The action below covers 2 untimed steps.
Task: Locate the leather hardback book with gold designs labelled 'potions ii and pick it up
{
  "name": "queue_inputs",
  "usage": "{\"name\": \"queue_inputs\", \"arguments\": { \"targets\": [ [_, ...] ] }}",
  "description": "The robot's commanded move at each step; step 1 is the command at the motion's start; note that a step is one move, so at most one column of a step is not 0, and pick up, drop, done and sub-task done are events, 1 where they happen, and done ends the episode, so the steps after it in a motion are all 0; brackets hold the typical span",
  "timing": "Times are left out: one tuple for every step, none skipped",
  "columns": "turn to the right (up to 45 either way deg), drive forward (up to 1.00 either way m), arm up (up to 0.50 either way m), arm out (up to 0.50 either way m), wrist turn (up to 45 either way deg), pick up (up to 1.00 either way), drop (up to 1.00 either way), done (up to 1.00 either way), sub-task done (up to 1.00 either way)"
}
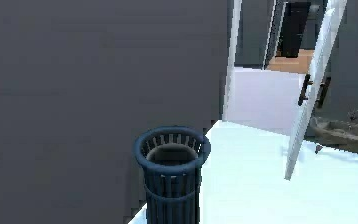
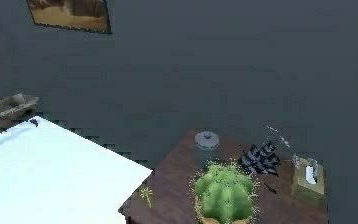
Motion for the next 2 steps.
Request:
{"name": "queue_inputs", "arguments": {
  "targets": [
    [-45.0, 0.00, 0.00, 0.00, 0.0, 0.00, 0.00, 0.00, 0.00],
    [-6.0, 0.00, 0.00, 0.00, 0.0, 0.00, 0.00, 0.00, 0.00]
  ]
}}
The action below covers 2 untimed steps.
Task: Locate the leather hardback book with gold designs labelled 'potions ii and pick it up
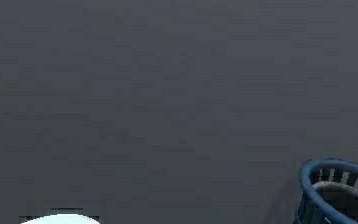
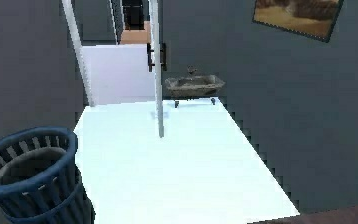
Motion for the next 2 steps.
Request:
{"name": "queue_inputs", "arguments": {
  "targets": [
    [0.0, 0.05, 0.00, 0.00, 0.0, 0.00, 0.00, 0.00, 0.00],
    [45.0, 0.00, 0.00, 0.00, 0.0, 0.00, 0.00, 0.00, 0.00]
  ]
}}
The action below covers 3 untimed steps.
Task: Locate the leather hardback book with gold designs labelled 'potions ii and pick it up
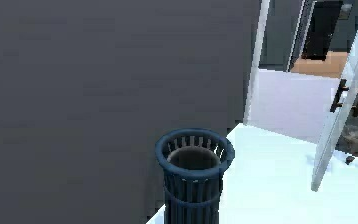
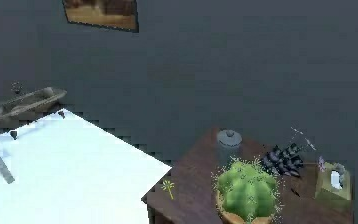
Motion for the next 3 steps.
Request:
{"name": "queue_inputs", "arguments": {
  "targets": [
    [24.0, 0.00, 0.00, 0.00, 0.0, 0.00, 0.00, 0.00, 0.00],
    [0.0, 0.60, 0.00, 0.00, 0.0, 0.00, 0.00, 0.00, 0.00],
    [24.0, 0.00, 0.00, 0.00, 0.0, 0.00, 0.00, 0.00, 0.00]
  ]
}}
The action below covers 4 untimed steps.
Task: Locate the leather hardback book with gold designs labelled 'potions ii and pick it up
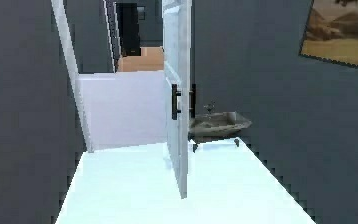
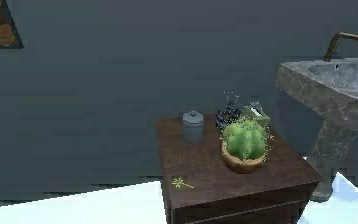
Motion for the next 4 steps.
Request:
{"name": "queue_inputs", "arguments": {
  "targets": [
    [0.0, 0.70, 0.00, 0.00, 0.0, 0.00, 0.00, 0.00, 0.00],
    [-24.0, 0.00, 0.00, 0.00, 0.0, 0.00, 0.00, 0.00, 0.00],
    [0.0, 0.50, 0.00, 0.00, 0.0, 0.00, 0.00, 0.00, 0.00],
    [12.0, 0.00, 0.00, 0.00, 0.0, 0.00, 0.00, 0.00, 0.00]
  ]
}}
